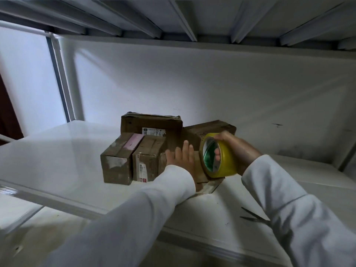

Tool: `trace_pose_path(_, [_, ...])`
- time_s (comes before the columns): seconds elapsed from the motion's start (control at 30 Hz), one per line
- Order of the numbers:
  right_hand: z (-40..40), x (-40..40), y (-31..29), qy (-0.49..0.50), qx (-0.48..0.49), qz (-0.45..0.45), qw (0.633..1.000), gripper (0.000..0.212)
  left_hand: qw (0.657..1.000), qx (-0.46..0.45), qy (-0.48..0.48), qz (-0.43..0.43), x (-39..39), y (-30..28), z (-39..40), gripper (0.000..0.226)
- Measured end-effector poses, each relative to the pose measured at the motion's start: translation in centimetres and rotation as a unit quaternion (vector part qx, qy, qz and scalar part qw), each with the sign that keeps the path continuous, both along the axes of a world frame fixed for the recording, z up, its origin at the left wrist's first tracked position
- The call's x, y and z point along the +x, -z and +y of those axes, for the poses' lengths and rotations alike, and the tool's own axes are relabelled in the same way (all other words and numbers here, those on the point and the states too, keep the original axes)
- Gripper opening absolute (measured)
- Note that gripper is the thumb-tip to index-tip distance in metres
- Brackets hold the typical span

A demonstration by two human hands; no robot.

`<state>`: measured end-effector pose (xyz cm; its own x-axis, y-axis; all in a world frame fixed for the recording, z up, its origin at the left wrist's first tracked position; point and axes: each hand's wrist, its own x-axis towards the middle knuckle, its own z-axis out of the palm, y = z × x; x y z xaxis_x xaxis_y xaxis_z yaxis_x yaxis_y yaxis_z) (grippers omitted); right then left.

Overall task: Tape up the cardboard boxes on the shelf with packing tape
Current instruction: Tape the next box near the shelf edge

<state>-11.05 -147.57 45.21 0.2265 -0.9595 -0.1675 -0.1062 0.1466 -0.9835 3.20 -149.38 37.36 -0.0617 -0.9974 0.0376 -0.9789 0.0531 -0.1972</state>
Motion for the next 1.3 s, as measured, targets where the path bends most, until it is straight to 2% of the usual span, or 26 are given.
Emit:
trace_pose_path(0.13, [1.5, -0.7, -0.1, -0.051, 0.044, 0.095, 0.993, 0.028, 0.997, 0.054, -0.030, 0.039, 0.4, -0.7, -1.3, 0.120])
trace_pose_path(0.23, [2.3, -1.3, 2.7, -0.045, 0.087, 0.111, 0.989, 0.026, 0.995, 0.074, -0.041, 0.055, 0.7, -0.6, -2.2, 0.122])
trace_pose_path(0.33, [2.8, -1.5, 6.0, -0.049, 0.111, 0.169, 0.978, 0.029, 0.992, 0.093, -0.039, 0.070, 0.8, -0.7, -2.5, 0.122])
trace_pose_path(0.5, [2.4, -1.1, 8.3, -0.032, 0.128, 0.126, 0.983, 0.028, 0.992, 0.095, -0.035, 0.076, 0.9, -1.3, -2.3, 0.118])
trace_pose_path(0.63, [2.5, -1.2, 7.7, -0.041, 0.093, 0.136, 0.985, 0.029, 0.987, 0.113, -0.028, 0.107, 1.7, -1.7, -4.0, 0.113])
trace_pose_path(0.7, [2.7, -1.9, 6.3, -0.071, 0.043, 0.122, 0.989, 0.027, 0.961, 0.173, -0.029, 0.214, 2.3, -2.8, -4.8, 0.090])
trace_pose_path(0.8, [3.0, -2.9, 3.1, -0.116, -0.011, 0.048, 0.992, 0.019, 0.882, 0.278, -0.023, 0.380, 3.5, -3.7, -5.1, 0.057])
trace_pose_path(0.87, [2.9, -2.9, 2.0, -0.140, -0.035, 0.023, 0.989, 0.016, 0.820, 0.347, -0.028, 0.455, 4.3, -3.4, -4.6, 0.059])
trace_pose_path(0.9, [2.7, -2.7, 2.0, -0.141, -0.040, 0.018, 0.989, 0.013, 0.805, 0.368, -0.035, 0.464, 4.5, -3.1, -4.8, 0.065])
trace_pose_path(0.93, [2.5, -2.5, 2.1, -0.132, -0.044, 0.021, 0.990, 0.014, 0.812, 0.362, -0.037, 0.457, 4.4, -3.0, -4.9, 0.066])
trace_pose_path(0.97, [2.2, -2.2, 2.4, -0.117, -0.049, 0.031, 0.991, 0.016, 0.856, 0.325, -0.039, 0.401, 4.2, -3.2, -4.9, 0.064])
trace_pose_path(1.03, [1.4, -1.7, 2.8, -0.063, -0.066, 0.055, 0.994, 0.022, 0.961, 0.169, -0.017, 0.217, 3.3, -3.5, -4.7, 0.076])
trace_pose_path(1.07, [1.0, -1.6, 2.9, -0.037, -0.073, 0.059, 0.995, 0.026, 0.981, 0.100, -0.002, 0.165, 2.5, -3.8, -3.9, 0.081])
trace_pose_path(1.13, [0.3, -1.1, 3.0, -0.002, -0.081, 0.058, 0.995, 0.030, 0.986, 0.040, 0.042, 0.153, 0.9, -3.3, -2.4, 0.095])
trace_pose_path(1.23, [-0.5, -0.5, 3.1, 0.025, -0.086, 0.059, 0.994, 0.034, 0.976, 0.107, 0.049, 0.184, 0.1, -1.7, -0.8, 0.130])
trace_pose_path(1.3, [-1.1, -0.3, 3.5, 0.036, -0.088, 0.055, 0.994, 0.039, 0.975, 0.105, 0.027, 0.194, 0.7, -0.5, -1.1, 0.141])
